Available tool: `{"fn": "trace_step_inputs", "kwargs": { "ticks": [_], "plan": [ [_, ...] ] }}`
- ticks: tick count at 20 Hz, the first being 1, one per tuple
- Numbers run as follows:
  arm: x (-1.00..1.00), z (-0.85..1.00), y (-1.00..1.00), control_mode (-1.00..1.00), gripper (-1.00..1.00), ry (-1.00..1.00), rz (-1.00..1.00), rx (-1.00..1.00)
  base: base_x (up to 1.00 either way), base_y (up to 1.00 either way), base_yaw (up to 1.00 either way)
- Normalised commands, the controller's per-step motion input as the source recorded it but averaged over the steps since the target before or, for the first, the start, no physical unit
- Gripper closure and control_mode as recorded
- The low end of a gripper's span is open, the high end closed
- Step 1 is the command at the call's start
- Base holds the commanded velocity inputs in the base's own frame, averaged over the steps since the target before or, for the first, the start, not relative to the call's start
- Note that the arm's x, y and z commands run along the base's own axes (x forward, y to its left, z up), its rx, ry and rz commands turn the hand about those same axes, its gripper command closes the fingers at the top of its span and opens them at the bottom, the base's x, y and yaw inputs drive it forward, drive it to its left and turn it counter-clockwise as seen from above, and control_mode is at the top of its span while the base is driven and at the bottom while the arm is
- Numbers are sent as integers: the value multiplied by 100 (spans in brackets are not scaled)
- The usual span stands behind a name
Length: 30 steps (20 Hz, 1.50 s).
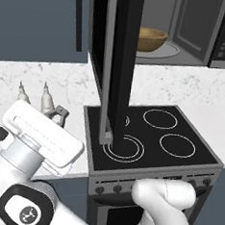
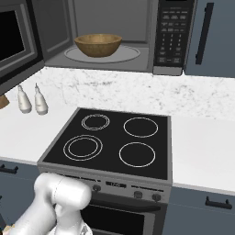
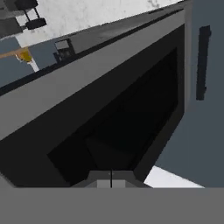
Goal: Open the microwave, place the bowl with waffle inside the microwave, then close the microwave door and turn it on.
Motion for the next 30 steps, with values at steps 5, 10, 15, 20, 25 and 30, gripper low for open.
{"fn": "trace_step_inputs", "kwargs": {
  "ticks": [5,10,15,20,25,30],
  "plan": [
    [100,12,-56,-100,100,2,-23,-5,0,0,0],
    [100,24,-100,-100,100,0,-18,0,0,0,0],
    [93,33,-100,-100,100,-2,-12,0,0,0,0],
    [99,26,-100,-100,100,0,-2,3,0,0,0],
    [100,7,-98,-100,100,8,0,10,0,0,0],
    [80,17,-75,-100,100,3,18,27,0,0,0]
  ]
}}
